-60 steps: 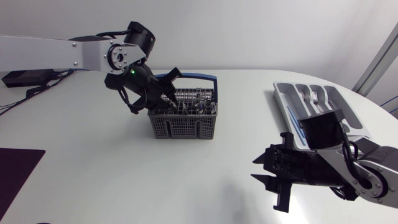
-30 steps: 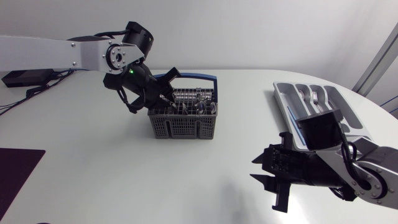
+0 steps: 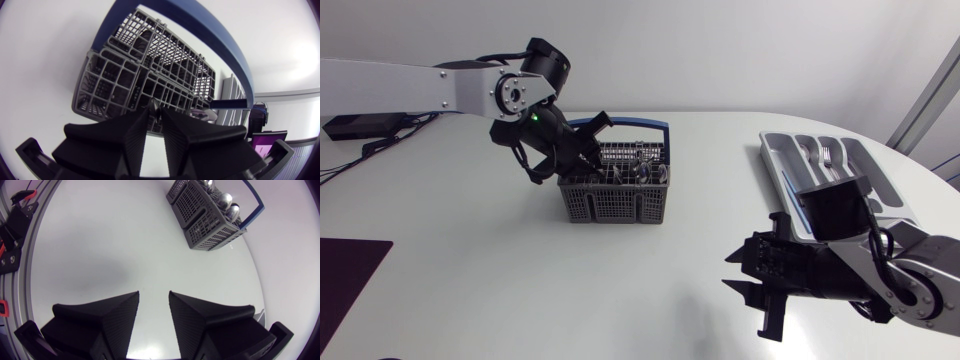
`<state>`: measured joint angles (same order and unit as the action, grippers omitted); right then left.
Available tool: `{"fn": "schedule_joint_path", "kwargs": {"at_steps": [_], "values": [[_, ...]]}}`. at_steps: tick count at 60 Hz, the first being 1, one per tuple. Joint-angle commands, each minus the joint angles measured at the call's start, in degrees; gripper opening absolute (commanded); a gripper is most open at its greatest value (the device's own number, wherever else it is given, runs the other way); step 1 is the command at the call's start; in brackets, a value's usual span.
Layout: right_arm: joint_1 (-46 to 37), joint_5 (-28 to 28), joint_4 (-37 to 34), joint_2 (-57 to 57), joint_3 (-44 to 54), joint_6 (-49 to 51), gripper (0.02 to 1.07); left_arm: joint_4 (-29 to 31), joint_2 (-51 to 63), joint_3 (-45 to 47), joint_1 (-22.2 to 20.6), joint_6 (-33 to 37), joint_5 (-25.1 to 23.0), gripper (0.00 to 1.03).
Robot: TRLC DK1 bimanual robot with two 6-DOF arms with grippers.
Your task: Unload the cutlery basket into the drawer organizer.
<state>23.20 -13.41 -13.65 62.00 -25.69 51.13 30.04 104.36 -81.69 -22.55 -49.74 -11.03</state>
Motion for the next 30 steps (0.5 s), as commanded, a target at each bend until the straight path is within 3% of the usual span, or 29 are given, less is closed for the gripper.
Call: {"fn": "schedule_joint_path", "kwargs": {"at_steps": [1,12,19,30], "values": [[0.35,0.31,0.47,0.67,0.64,-1.12,0.49,-0.25,2.26,-0.66,-0.66,-0.01,0.3,0.2],[0.0,0.31,0.91,0.49,1.35,-0.77,0.49,-0.34,2.78,-1.1,-0.75,-0.01,0.3,0.2],[0.0,0.31,0.91,0.41,1.52,-0.77,0.49,-0.6,2.69,-1.37,-0.66,0.34,0.3,0.1],[0.0,0.31,0.91,-0.03,1.52,-0.77,0.49,-0.69,2.87,-1.63,-0.57,0.87,0.39,0.1]]}}
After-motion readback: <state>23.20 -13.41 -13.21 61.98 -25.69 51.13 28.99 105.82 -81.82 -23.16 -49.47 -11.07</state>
